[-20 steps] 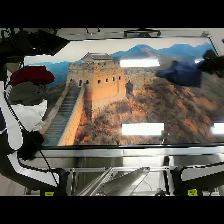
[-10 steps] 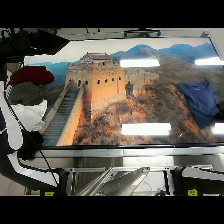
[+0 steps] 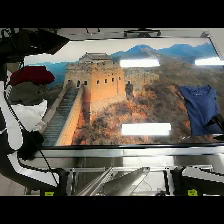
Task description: Fold the shirts.
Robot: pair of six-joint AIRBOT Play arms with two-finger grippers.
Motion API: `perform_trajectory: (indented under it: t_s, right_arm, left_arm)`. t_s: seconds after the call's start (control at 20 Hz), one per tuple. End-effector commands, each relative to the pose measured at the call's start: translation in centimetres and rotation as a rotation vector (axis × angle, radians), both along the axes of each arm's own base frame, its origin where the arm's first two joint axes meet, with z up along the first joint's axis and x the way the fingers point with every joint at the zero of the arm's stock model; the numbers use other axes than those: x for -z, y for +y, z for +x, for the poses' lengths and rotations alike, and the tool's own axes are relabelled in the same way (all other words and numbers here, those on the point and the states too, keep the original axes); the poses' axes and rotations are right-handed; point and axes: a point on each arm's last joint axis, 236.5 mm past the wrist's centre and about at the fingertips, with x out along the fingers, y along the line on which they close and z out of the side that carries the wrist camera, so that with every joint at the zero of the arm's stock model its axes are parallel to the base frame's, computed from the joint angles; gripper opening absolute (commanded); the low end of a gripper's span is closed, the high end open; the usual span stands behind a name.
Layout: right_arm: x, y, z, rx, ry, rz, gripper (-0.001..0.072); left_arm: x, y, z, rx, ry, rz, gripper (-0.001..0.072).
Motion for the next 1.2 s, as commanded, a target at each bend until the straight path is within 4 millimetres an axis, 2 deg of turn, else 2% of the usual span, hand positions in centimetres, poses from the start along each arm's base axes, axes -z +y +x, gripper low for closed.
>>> perform_trajectory:
  t_s: [0.0, 0.15, 0.2, 0.25, 0.3, 0.35, 0.45, 0.5, 0.6, 0.7, 0.75, 0.85, 0.9, 1.0, 1.15]
  right_arm:
    - [-5.2, 2.4, -1.8, -0.031, 0.097, 0.128, 0.0693]
    - [-11.0, 1.9, 0.0, -0.044, 0.031, 0.053, 0.069]
    - [-12.8, 1.8, 1.0, -0.05, -0.019, 0.018, 0.0593]
    - [-14.7, 2.3, 2.5, -0.059, -0.09, -0.007, 0.0329]
    - [-16.4, 3.1, 4.2, -0.083, -0.176, -0.025, 0.0095]
    - [-17.8, 4.1, 6.0, -0.109, -0.266, -0.038, 0.0041]
    - [-20.3, 6.7, 9.7, -0.189, -0.449, -0.069, 0.0023]
    - [-21.4, 8.5, 11.3, -0.266, -0.52, -0.09, 0.0023]
    - [-22.8, 13.0, 12.8, -0.42, -0.599, -0.122, 0.0023]
    - [-22.6, 17.8, 12.7, -0.566, -0.638, -0.167, 0.0022]
    - [-21.9, 20.0, 12.1, -0.624, -0.645, -0.173, 0.0022]
    - [-19.5, 24.7, 9.8, -0.741, -0.662, -0.132, 0.0022]
    - [-17.6, 26.9, 8.2, -0.797, -0.659, -0.106, 0.0022]
    - [-13.3, 29.5, 5.2, -0.861, -0.626, -0.061, 0.0022]
    - [-9.2, 30.8, 3.2, -0.867, -0.593, -0.013, 0.0023]
  left_arm:
    - [0.0, 0.0, 0.0, 0.001, 0.0, 0.0, 0.0017]
    - [0.0, 0.0, -0.1, 0.004, 0.0, 0.002, 0.0016]
    - [0.1, 0.0, -0.2, 0.01, 0.0, 0.004, 0.0017]
    - [0.2, 0.0, -0.6, 0.024, -0.001, 0.008, 0.0017]
    - [0.3, 0.0, -1.0, 0.044, -0.002, 0.014, 0.0018]
    - [0.6, 0.0, -1.7, 0.072, -0.003, 0.023, 0.0018]
    - [0.9, 0.1, -2.7, 0.116, -0.005, 0.04, 0.0016]
    - [1.1, 0.1, -2.9, 0.121, -0.004, 0.044, 0.0007]
    - [1.3, 0.1, -2.8, 0.107, -0.003, 0.064, 0.0007]
    - [3.8, -0.4, -3.2, 0.073, 0.049, 0.154, 0.0006]
    - [5.6, -0.6, -4.1, 0.073, 0.078, 0.203, 0.0006]
    - [9.3, -1.4, -6.8, 0.072, 0.153, 0.273, 0.0006]
    - [11.3, -1.8, -8.2, 0.058, 0.193, 0.288, 0.0007]
    - [15.6, -2.0, -10.4, -0.011, 0.287, 0.302, 0.0008]
    - [21.5, -2.0, -14.0, -0.061, 0.422, 0.327, 0.0008]
